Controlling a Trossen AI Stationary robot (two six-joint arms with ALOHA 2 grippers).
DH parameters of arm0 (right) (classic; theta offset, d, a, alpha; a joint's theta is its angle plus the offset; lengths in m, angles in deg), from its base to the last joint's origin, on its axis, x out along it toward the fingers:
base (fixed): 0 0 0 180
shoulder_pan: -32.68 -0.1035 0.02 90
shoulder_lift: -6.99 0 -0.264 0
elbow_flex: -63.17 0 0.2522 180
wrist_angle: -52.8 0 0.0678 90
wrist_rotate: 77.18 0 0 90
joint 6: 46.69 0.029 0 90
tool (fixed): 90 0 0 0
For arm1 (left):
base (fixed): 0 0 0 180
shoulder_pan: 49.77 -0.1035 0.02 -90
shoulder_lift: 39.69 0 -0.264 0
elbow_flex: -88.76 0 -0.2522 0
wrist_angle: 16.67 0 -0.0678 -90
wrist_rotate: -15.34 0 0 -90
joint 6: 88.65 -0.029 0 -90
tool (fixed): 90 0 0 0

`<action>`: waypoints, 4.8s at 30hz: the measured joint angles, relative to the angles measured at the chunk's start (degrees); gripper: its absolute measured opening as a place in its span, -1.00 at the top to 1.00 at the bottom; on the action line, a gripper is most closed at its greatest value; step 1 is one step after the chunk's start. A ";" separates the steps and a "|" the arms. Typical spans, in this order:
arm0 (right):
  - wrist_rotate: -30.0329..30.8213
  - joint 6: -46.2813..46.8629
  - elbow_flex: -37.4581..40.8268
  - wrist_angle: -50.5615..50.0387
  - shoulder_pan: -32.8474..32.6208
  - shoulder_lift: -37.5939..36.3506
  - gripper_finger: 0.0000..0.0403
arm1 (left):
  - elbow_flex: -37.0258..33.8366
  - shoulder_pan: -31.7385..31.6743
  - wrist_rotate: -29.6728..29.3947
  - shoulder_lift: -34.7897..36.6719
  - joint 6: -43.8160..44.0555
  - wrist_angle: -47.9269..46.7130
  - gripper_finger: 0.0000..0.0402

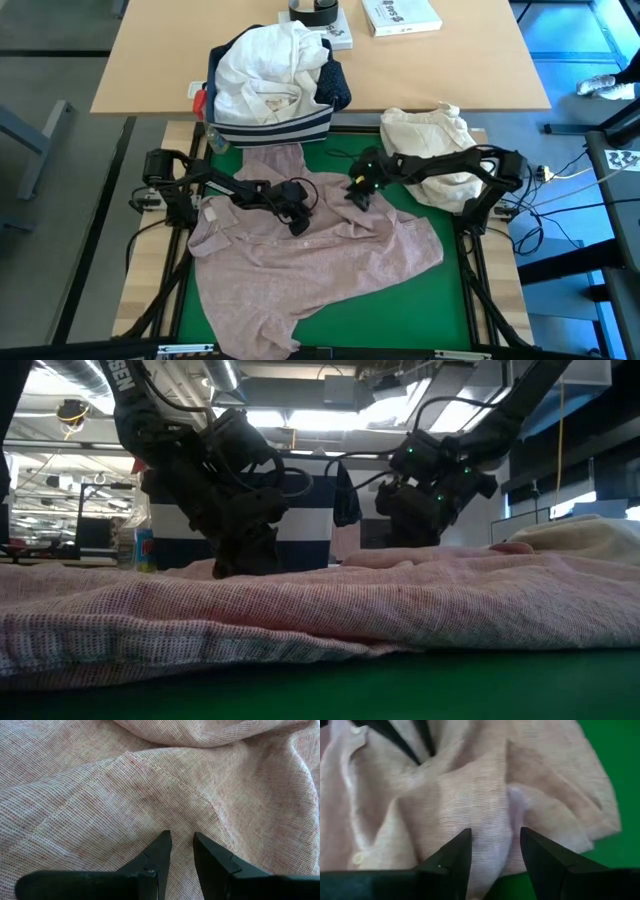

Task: Fold laundry
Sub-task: Fold the red polo

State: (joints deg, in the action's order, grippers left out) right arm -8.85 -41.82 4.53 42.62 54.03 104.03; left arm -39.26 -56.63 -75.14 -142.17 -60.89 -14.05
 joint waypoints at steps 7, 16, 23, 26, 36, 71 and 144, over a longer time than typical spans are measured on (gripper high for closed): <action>0.69 -0.82 0.00 -0.44 0.00 -0.05 0.82 | 0.00 0.02 -0.21 0.00 -0.95 -0.01 0.58; 23.14 -1.61 -5.44 -30.47 0.07 -14.22 0.97 | 0.03 0.00 0.77 0.00 -1.53 -0.95 0.58; 43.19 3.41 -7.30 -52.23 0.07 -22.86 0.96 | 0.22 0.00 -0.01 0.15 -1.62 -3.22 0.58; 40.95 6.90 -7.07 -55.71 0.09 -23.63 0.98 | 0.31 0.07 -0.89 0.26 -1.44 -4.59 0.58; 41.56 7.77 -6.27 -43.90 2.99 -20.19 0.55 | 5.91 -1.35 -8.45 11.56 -8.32 -16.43 0.58; 13.67 73.50 16.37 -33.99 -54.64 -26.62 0.08 | -14.42 14.40 -5.74 33.33 17.14 -44.20 0.58; 42.17 53.81 4.13 -71.71 -20.16 -38.55 0.48 | -7.34 16.15 -13.04 33.00 10.77 -39.62 0.58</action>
State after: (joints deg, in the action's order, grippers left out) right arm 33.32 11.99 8.66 -29.09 33.86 65.48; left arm -46.60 -40.47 -88.18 -109.16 -50.11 -53.67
